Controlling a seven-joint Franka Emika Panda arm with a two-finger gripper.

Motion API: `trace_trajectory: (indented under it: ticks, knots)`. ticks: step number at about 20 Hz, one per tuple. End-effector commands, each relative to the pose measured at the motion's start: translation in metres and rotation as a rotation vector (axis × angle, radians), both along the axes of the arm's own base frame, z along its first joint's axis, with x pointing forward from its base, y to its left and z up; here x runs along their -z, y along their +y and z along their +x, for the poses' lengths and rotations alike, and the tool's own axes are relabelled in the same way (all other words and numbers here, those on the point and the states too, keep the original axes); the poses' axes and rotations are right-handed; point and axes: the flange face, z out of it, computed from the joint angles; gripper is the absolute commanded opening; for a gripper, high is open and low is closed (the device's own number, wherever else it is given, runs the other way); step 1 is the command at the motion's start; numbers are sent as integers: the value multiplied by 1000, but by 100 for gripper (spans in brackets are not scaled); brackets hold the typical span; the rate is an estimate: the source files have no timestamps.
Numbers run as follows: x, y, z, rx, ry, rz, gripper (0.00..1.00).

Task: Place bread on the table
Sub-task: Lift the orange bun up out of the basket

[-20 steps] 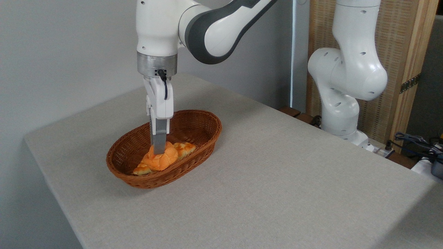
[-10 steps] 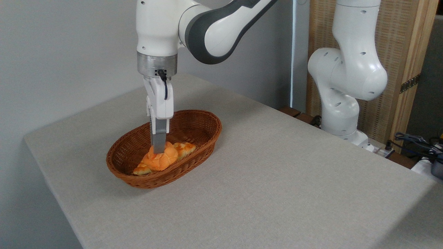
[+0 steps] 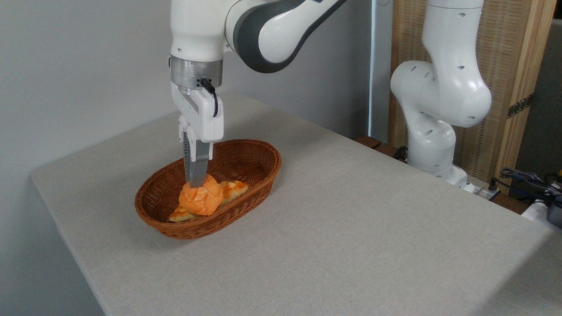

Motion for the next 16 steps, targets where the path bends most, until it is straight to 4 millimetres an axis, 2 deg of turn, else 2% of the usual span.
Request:
trace_trajectory:
  ticks: [1, 4, 8, 12, 16]
  knots:
    - [-15, 3, -2, -29, 28, -3, 2]
    - [-24, 6, -1, -33, 34, -2, 2]
    - [-51, 25, 9, -71, 5, -32, 2]
    - [-74, 68, 15, -73, 40, 1, 3]
    - [-65, 109, 18, -15, 71, 171, 6]
